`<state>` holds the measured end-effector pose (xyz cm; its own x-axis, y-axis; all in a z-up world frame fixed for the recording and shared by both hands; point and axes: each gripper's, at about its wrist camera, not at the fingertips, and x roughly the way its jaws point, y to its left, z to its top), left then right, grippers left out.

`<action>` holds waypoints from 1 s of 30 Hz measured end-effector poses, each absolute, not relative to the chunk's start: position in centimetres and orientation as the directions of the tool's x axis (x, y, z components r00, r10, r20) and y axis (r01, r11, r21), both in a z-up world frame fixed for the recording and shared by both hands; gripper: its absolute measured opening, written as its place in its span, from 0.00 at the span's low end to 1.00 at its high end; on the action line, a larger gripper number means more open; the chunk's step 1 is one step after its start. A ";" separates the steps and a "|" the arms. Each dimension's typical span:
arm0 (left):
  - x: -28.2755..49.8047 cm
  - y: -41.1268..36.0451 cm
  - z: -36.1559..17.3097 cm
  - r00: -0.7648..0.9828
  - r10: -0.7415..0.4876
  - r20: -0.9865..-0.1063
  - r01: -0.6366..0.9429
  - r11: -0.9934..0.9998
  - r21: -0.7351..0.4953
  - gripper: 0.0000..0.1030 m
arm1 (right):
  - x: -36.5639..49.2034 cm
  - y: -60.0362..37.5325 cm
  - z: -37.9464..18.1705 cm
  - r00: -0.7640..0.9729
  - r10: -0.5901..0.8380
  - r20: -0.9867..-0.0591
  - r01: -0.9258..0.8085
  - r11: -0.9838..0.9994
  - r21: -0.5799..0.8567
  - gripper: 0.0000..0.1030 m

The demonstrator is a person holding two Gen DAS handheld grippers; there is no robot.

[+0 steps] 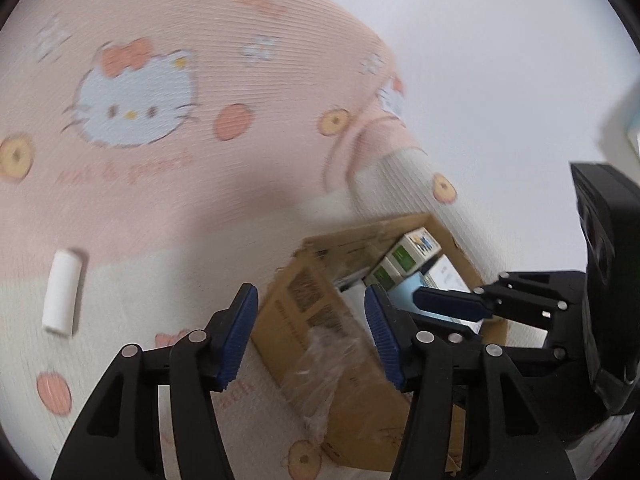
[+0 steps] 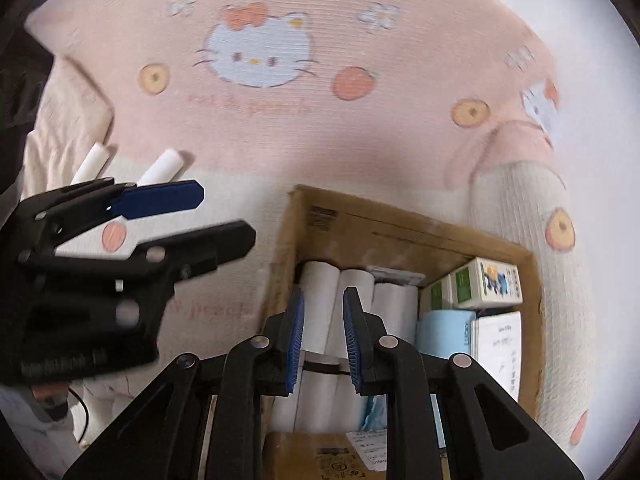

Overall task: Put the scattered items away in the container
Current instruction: 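Raise the right tool out of the box toward the remaining tubes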

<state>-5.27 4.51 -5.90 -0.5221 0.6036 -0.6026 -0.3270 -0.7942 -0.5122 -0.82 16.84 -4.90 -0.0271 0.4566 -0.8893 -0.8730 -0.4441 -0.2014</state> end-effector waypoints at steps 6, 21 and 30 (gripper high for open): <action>-3.7 0.6 -7.2 -0.612 0.452 -0.650 -0.195 -0.882 -0.430 0.58 | -4.1 15.0 -3.9 -0.012 0.471 -0.882 -0.773 -0.564 -0.291 0.16; 0.6 -10.7 -12.4 -0.631 0.203 -0.749 0.064 -0.948 -0.311 0.58 | -14.0 13.0 -2.6 -0.255 0.493 -0.832 -0.478 -0.812 -0.335 0.16; 2.0 -18.9 -15.6 -0.518 0.181 -0.836 0.283 -0.886 -0.368 0.58 | -22.4 14.5 -5.1 -0.329 0.304 -0.894 -0.320 -0.927 -0.198 0.16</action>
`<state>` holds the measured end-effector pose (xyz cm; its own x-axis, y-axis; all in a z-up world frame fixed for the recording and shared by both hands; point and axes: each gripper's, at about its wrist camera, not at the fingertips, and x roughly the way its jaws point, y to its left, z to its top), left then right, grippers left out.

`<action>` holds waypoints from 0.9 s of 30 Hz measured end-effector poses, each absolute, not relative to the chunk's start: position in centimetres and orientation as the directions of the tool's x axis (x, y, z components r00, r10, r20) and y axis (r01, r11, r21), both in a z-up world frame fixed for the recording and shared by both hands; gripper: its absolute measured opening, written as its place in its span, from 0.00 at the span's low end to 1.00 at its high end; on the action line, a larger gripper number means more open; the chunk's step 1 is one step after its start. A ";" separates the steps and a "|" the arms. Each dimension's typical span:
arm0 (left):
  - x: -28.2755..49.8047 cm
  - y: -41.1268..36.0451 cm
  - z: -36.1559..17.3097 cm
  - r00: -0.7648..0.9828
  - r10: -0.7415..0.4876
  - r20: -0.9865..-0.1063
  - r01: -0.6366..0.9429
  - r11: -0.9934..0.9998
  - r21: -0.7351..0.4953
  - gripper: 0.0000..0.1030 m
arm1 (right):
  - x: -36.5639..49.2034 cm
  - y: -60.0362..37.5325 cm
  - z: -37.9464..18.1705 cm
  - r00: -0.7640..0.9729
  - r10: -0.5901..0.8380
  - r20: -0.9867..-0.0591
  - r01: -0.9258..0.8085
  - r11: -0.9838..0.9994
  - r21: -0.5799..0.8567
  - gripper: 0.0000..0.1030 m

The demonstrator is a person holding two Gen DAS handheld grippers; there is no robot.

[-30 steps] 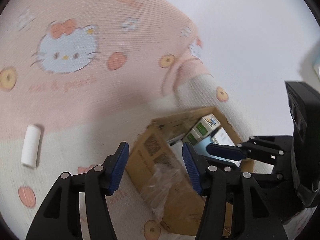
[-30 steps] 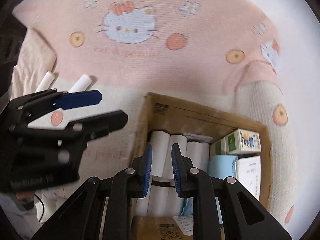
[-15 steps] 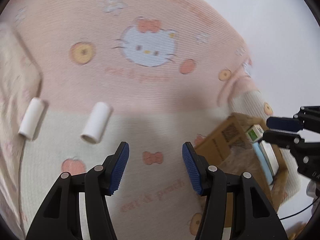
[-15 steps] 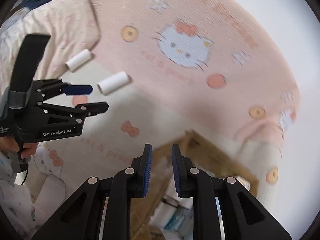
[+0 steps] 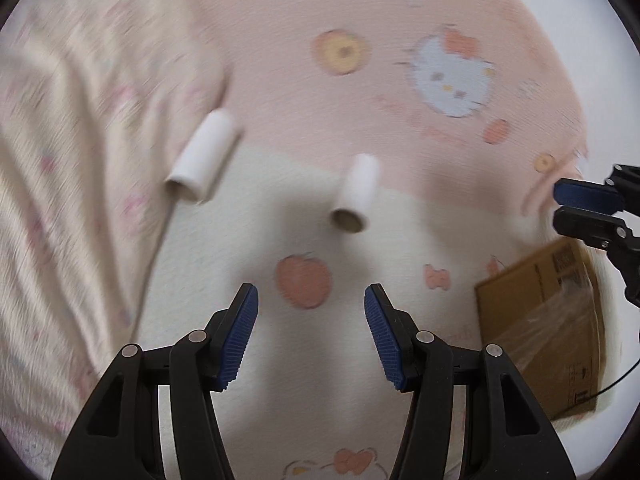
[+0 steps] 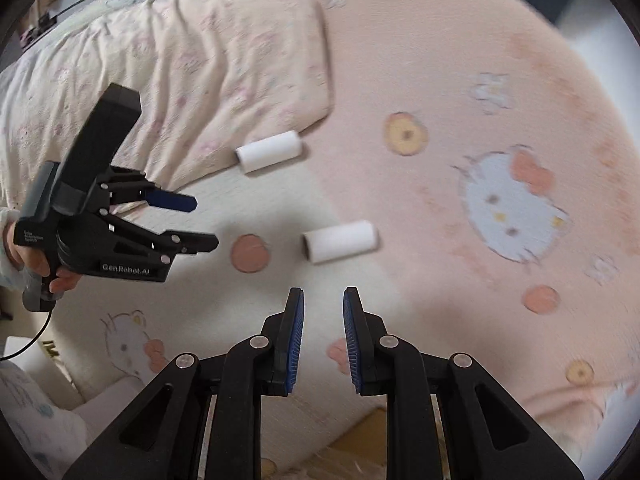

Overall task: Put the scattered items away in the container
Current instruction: 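Raise the right tool out of the box toward the remaining tubes, then close the right gripper around a white cardboard tube on the sheet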

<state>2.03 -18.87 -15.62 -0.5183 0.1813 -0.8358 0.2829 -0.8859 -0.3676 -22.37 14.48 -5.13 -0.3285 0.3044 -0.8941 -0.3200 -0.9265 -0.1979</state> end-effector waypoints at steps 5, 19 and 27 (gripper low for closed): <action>3.2 -22.2 -16.2 -0.512 0.098 -0.854 0.385 -0.862 -0.330 0.58 | -26.6 16.7 -4.9 -0.368 0.220 -0.903 -0.319 -0.942 -0.100 0.16; -2.5 -28.1 -17.7 -0.549 0.091 -0.831 0.425 -0.825 -0.371 0.58 | -34.7 24.3 -13.5 -0.378 0.013 -0.926 -0.523 -0.828 0.202 0.22; -6.5 -29.9 -20.8 -0.506 0.112 -0.855 0.473 -0.793 -0.383 0.58 | -35.0 28.2 -20.0 -0.385 -0.125 -0.915 -0.687 -0.623 0.374 0.49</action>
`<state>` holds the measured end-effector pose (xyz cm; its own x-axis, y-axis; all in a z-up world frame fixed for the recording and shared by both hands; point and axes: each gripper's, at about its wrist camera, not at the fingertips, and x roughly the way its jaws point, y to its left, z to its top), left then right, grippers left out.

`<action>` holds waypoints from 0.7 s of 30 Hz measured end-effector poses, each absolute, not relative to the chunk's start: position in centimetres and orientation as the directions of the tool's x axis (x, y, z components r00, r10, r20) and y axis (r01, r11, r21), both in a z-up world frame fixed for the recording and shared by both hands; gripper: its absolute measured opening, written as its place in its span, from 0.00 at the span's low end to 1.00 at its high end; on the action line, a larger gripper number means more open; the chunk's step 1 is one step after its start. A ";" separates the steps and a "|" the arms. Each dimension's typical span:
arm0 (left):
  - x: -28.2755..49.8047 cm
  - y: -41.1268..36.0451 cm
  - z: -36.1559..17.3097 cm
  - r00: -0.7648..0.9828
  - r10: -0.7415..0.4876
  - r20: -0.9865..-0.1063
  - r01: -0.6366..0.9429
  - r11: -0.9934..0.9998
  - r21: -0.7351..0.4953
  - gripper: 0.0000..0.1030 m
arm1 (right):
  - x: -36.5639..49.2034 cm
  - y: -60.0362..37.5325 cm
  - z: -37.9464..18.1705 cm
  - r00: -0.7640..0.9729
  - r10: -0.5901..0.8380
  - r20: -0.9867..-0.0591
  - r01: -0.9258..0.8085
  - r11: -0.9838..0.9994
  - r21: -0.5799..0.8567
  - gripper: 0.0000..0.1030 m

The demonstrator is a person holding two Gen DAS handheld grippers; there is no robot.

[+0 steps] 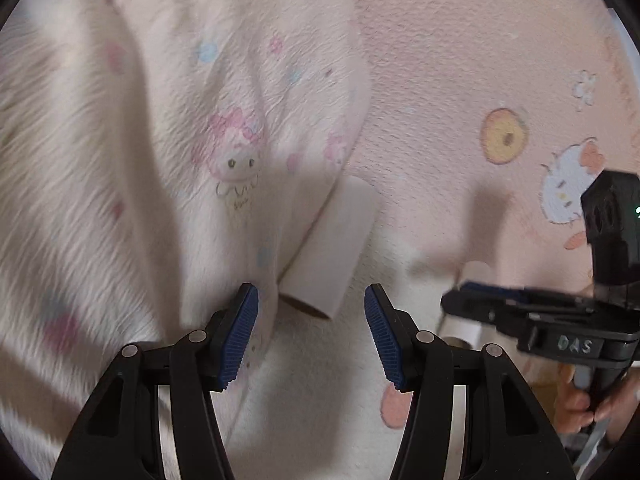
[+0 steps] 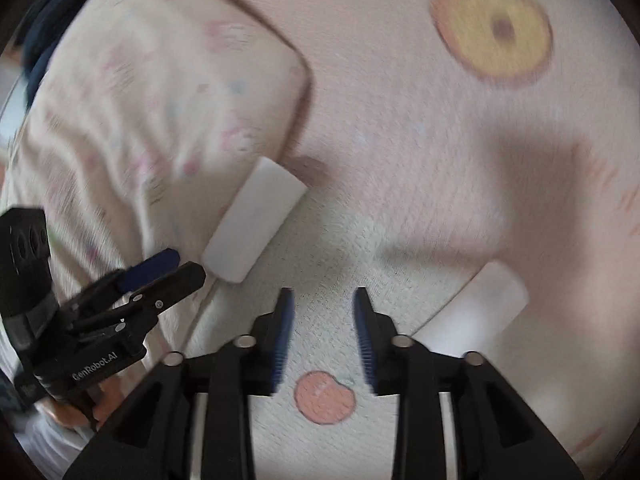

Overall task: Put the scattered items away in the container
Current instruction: 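Close the right gripper around a white cardboard tube on the sheet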

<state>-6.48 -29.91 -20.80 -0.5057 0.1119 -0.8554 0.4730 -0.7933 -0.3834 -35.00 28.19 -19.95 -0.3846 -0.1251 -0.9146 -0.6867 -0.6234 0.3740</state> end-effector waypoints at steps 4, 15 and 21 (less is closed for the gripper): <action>-7.4 -29.6 -21.0 -0.499 0.123 -0.858 0.445 -0.813 -0.375 0.58 | -34.5 28.5 -21.3 -0.395 -0.131 -0.909 -0.721 -0.569 0.395 0.50; -9.1 -30.5 -23.0 -0.509 0.224 -0.831 0.452 -0.751 -0.480 0.38 | -34.7 26.9 -21.2 -0.453 -0.003 -0.891 -0.711 -0.602 0.364 0.51; -8.9 -29.5 -24.4 -0.555 0.350 -0.755 0.431 -0.655 -0.620 0.34 | -35.0 25.4 -21.7 -0.476 -0.045 -0.878 -0.643 -0.664 0.382 0.51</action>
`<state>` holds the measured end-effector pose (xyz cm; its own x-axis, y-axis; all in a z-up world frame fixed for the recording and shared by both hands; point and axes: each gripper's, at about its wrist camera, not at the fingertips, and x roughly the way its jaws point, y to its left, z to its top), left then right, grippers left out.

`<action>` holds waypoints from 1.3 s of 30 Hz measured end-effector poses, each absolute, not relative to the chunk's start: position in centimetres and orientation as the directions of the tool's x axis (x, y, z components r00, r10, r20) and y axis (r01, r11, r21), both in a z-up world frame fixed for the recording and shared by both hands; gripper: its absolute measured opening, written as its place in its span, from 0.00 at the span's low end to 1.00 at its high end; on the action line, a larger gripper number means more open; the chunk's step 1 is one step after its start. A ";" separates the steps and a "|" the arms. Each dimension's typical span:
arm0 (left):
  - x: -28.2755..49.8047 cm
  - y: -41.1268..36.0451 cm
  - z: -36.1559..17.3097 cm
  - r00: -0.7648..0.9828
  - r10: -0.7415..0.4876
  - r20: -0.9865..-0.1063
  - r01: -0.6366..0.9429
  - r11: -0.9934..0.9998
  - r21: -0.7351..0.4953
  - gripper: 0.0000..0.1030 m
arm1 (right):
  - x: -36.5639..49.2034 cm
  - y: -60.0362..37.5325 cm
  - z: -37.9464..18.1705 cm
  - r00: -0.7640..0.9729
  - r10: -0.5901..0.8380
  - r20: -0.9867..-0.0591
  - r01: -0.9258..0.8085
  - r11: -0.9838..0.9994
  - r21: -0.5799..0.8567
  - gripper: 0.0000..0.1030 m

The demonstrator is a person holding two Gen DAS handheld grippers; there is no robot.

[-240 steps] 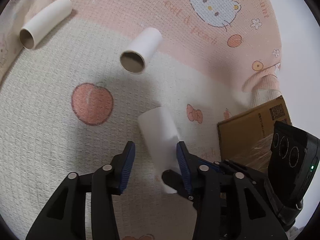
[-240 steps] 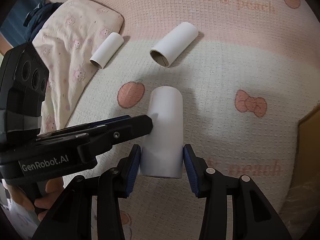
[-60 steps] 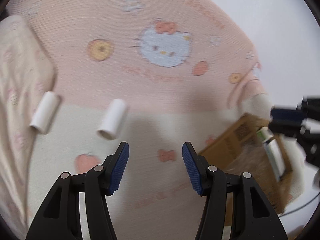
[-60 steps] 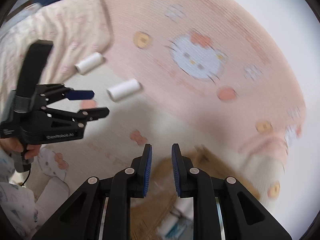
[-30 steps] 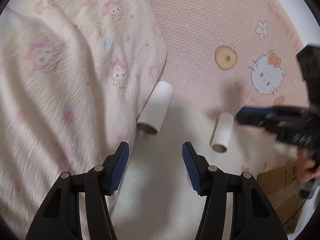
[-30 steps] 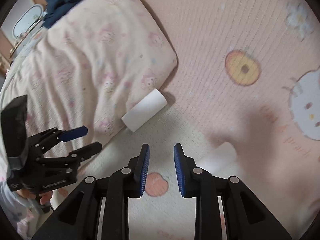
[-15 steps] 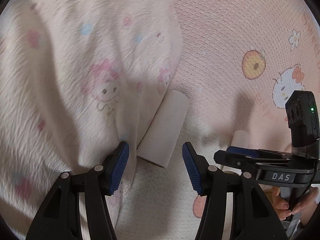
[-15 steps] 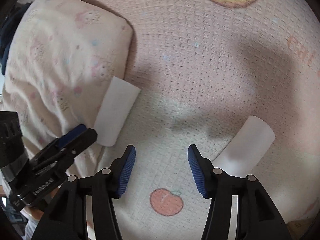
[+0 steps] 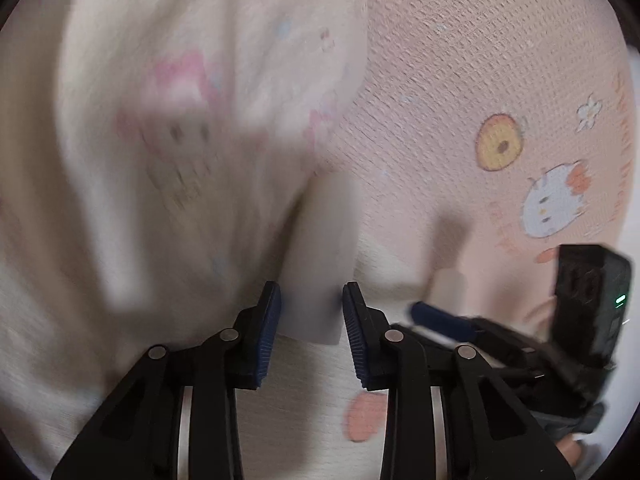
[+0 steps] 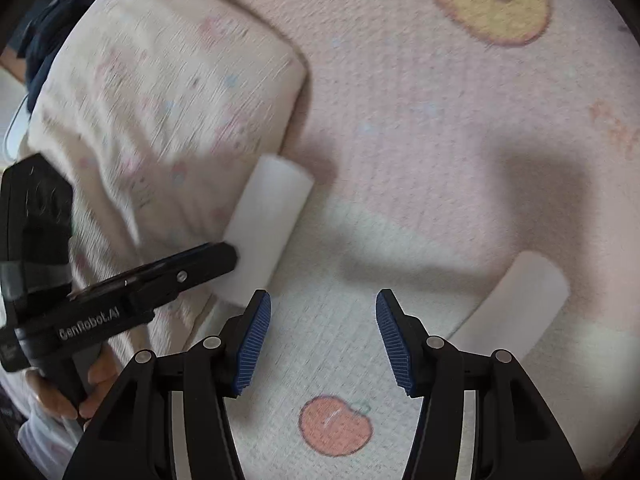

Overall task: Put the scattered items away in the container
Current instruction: 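Close the right gripper around a white cardboard tube on the sheet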

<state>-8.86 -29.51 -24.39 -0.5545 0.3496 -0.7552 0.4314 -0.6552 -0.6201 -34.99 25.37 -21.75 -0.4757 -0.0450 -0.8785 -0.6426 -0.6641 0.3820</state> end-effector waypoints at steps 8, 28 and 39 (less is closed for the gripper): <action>-10.0 -28.3 -25.6 -0.581 0.364 -0.728 0.476 -0.573 -0.667 0.40 | -34.8 24.6 -22.6 -0.468 0.006 -0.884 -0.631 -0.702 0.330 0.51; -9.1 -26.2 -26.2 -0.590 0.411 -0.695 0.488 -0.504 -0.712 0.43 | -33.4 23.9 -21.6 -0.542 -0.019 -0.840 -0.552 -0.746 0.373 0.51; -4.2 -24.0 -26.0 -0.612 0.396 -0.685 0.462 -0.524 -0.715 0.42 | -31.1 20.7 -22.2 -0.511 -0.050 -0.858 -0.552 -0.747 0.372 0.39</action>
